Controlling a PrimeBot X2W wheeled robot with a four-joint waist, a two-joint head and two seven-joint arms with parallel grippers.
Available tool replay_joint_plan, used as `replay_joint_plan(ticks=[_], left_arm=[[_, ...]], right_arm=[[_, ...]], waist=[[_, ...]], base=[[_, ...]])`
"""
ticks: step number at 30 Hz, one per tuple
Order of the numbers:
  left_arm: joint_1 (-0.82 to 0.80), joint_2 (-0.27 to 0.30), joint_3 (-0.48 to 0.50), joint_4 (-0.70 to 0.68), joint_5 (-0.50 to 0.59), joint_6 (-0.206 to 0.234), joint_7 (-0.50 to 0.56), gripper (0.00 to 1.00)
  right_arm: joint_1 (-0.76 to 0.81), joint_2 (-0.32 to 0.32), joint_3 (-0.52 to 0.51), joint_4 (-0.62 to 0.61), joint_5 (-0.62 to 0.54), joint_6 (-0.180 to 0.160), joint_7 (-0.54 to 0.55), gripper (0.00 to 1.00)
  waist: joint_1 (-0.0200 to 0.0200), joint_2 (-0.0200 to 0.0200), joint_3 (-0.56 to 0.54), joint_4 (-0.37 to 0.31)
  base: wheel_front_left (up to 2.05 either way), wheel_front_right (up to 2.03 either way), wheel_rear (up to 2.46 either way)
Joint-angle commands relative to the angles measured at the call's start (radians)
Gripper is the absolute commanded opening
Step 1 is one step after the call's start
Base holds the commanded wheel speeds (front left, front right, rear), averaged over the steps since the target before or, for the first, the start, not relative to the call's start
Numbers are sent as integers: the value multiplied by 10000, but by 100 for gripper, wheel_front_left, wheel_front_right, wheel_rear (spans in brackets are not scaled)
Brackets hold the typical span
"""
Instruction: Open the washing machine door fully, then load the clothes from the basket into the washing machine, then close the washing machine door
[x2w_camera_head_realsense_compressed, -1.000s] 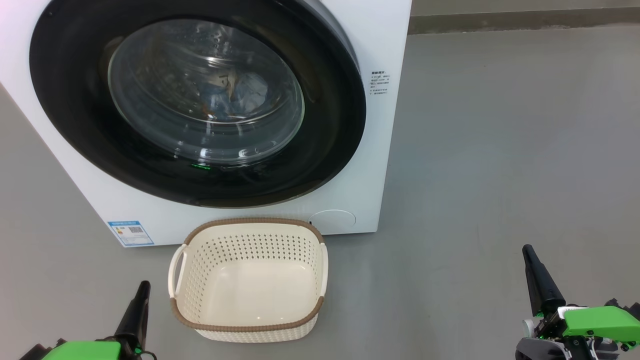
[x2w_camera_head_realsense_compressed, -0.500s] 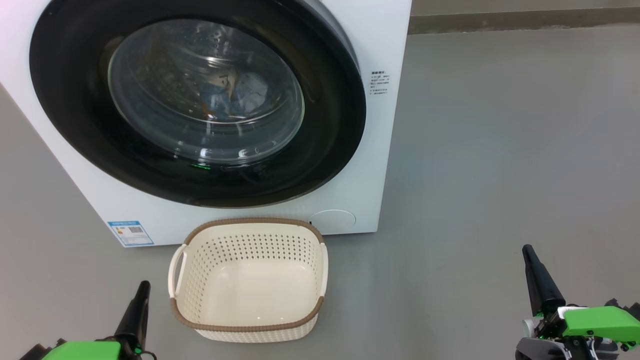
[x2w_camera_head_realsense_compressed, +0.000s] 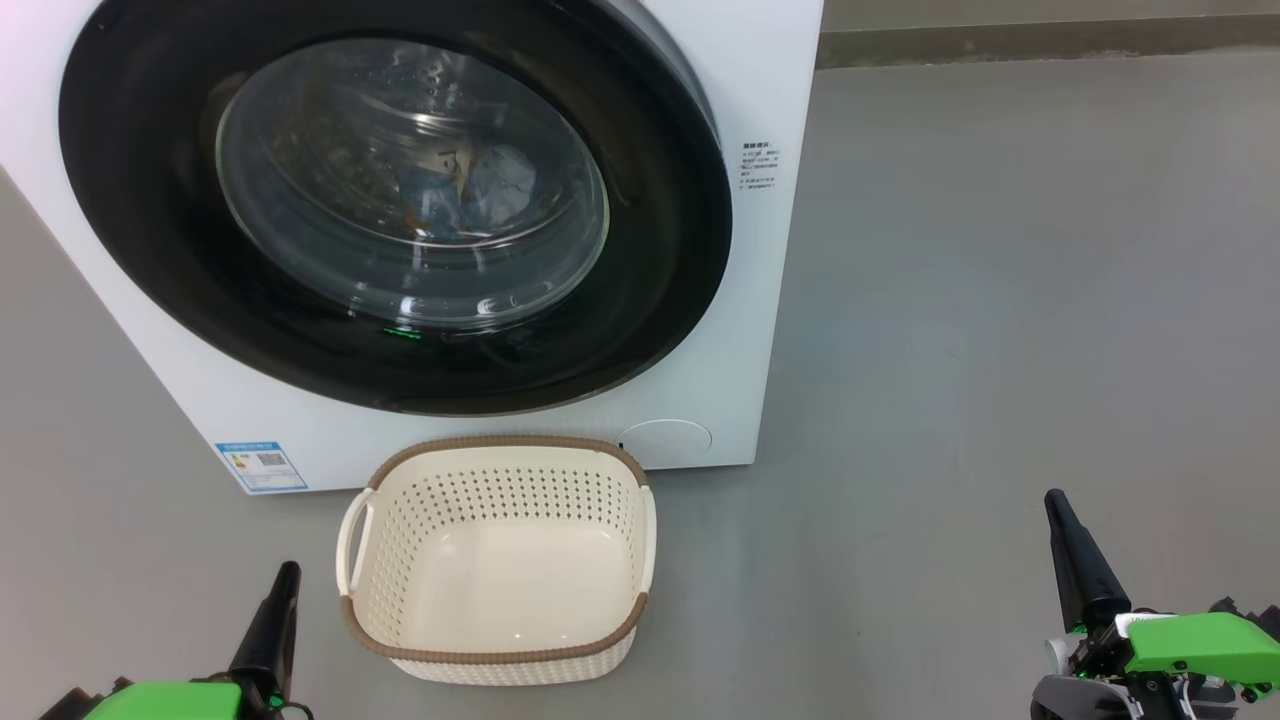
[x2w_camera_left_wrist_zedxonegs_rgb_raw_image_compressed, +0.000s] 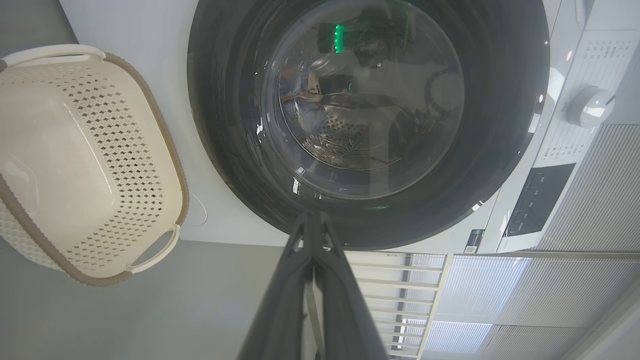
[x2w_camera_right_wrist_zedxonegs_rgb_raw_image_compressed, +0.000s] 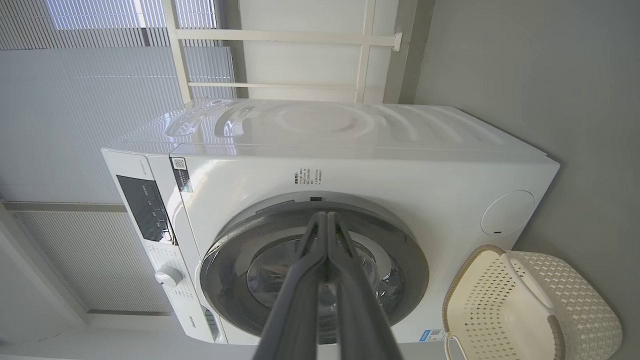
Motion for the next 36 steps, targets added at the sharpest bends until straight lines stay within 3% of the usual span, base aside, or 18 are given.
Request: replay_joint_plan(ticks=[1, 36], left_arm=[[-424, 130, 353, -188, -81, -29, 63, 0], [-424, 127, 357, -188, -78, -29, 66, 0]], right_arm=[[-88, -25, 220, -303, 34, 16, 82, 0], [-88, -24, 217, -303, 32, 16, 84, 0]], waist=[[0, 0, 0, 0], [0, 0, 0, 0]], base=[[0, 0, 0], [0, 0, 0]])
